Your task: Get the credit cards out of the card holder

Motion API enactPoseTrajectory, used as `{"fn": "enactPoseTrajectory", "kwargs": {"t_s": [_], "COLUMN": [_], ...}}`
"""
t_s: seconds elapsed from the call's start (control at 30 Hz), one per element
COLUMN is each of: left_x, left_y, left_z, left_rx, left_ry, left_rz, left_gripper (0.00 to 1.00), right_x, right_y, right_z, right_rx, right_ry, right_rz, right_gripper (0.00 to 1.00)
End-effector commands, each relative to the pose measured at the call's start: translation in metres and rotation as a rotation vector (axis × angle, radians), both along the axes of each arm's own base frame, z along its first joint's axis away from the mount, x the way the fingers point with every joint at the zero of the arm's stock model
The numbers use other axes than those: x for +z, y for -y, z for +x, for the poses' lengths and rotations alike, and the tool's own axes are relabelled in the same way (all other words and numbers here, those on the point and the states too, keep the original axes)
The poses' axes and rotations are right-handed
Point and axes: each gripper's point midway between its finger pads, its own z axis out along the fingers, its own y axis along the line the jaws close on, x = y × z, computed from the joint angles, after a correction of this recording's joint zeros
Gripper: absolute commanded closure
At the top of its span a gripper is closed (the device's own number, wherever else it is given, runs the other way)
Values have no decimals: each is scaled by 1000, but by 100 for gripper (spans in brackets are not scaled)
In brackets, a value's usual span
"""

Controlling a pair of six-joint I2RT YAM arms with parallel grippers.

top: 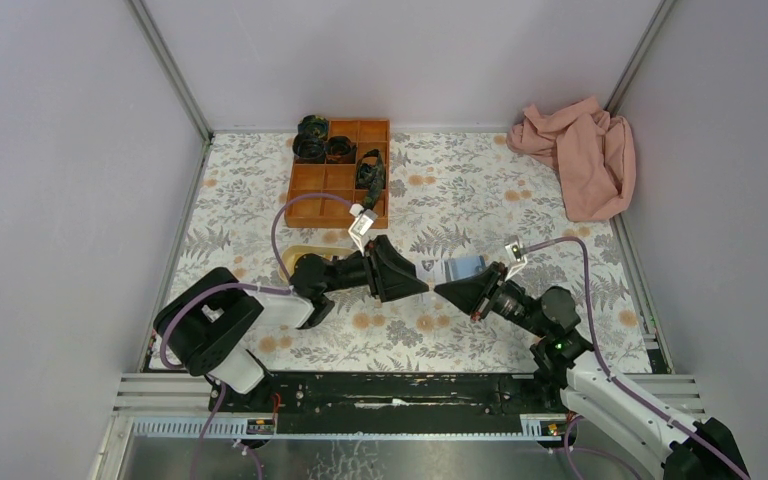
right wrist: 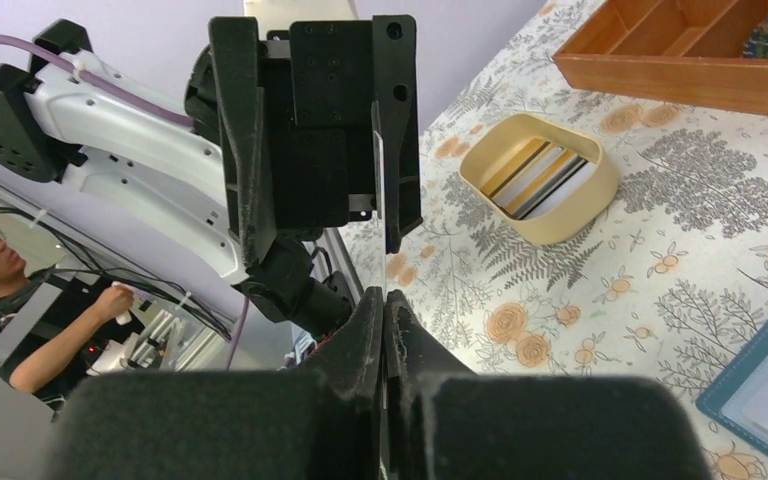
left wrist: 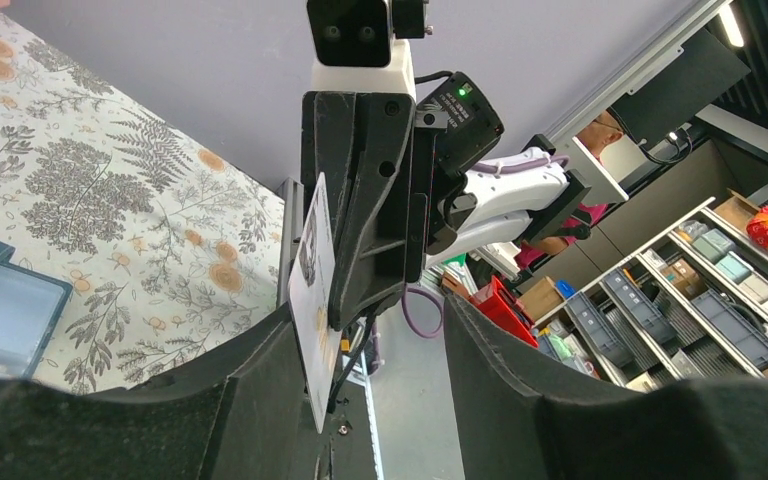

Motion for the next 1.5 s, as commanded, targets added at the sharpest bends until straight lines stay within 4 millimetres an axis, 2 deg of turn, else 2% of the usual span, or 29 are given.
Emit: {"fn": "enactPoseTrajectory", "kwargs": {"t_s": [0.0,0.2,0.23,0.27,0.37,0.5,0.6,0.63,0.7,0.77,0.83,0.9,1.0,1.07,1.1,1.13,1.27,1.47], "left_x": [19,16,16,17,15,13,14,14,12,6,-3,-15,-34,-47,-63,-68,-86,-106], "left_y": [-7,-6,-6,-5,-4,-3,-3,-3,-2,0,2,2,-19,-46,-65,-78,-116,-151], "left_z": [-5,-3,-3,-3,-3,-2,-3,-2,2,10,23,43,82,103,105,110,108,90], "left_rx": [9,7,7,8,-5,-4,-4,-1,2,19,69,176,429,599,661,721,823,800], "left_ry": [100,92,92,90,85,85,86,84,68,51,25,-7,-43,-106,-159,-188,-320,-482], "left_rz": [-63,-57,-57,-58,-52,-49,-51,-51,-35,7,81,198,440,600,713,778,947,1140], "left_gripper": [43,49,53,66,86,100,100,100,100,100,100,100,100,100,100,100,100,100], "right_x": [31,38,37,37,35,36,34,33,30,28,26,28,36,37,33,30,13,-8], "right_y": [3,3,3,4,4,3,3,3,6,12,21,40,69,83,86,87,85,78], "right_z": [1,-1,-1,-1,0,0,1,2,5,9,17,26,30,30,29,28,27,25], "right_rx": [-19,-12,-13,-16,-18,-19,-18,-23,-55,-99,-176,-294,-439,-504,-512,-510,-488,-445], "right_ry": [87,105,106,106,102,102,94,87,76,77,83,85,115,108,96,87,39,1], "right_rz": [105,111,109,107,108,110,106,106,107,91,19,-49,-125,-156,-179,-197,-253,-283], "right_gripper": [100,100,100,100,100,100,100,96,65,42,35,35,35,35,36,36,36,36]}}
